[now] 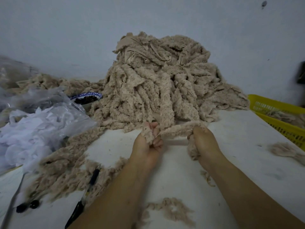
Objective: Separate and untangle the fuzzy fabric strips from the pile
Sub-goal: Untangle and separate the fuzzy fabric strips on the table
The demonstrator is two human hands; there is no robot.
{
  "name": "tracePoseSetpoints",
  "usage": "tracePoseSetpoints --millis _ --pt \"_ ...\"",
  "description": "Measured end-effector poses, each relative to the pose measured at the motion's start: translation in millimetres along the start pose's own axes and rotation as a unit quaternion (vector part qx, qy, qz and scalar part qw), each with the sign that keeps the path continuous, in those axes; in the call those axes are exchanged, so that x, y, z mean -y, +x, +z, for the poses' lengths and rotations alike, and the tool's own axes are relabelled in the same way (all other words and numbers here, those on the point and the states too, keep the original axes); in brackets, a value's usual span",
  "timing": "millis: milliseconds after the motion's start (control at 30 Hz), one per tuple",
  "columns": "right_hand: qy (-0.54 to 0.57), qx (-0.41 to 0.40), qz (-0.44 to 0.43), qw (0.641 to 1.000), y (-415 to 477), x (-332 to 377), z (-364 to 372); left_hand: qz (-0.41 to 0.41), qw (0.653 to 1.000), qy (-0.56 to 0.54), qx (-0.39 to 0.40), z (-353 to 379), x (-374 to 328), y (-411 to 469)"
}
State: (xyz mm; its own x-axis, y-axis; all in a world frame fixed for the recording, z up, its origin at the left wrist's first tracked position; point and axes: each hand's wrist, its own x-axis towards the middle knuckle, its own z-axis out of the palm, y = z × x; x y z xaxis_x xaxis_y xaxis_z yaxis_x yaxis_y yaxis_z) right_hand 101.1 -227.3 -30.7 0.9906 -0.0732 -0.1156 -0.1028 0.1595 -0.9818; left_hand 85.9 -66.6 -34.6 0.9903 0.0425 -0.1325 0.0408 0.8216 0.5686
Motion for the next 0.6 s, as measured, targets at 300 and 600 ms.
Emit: tracePoseSetpoints --millis 300,600 --pt "0.211 -0.147 0.018 0.966 9 14 -28 0.078 0.993 0.015 -0.089 -18 -15 8" --pt "0.094 0.003 0.017 0.995 0 6 -2 0.105 0.848 0.516 -0.051 -2 20 -10"
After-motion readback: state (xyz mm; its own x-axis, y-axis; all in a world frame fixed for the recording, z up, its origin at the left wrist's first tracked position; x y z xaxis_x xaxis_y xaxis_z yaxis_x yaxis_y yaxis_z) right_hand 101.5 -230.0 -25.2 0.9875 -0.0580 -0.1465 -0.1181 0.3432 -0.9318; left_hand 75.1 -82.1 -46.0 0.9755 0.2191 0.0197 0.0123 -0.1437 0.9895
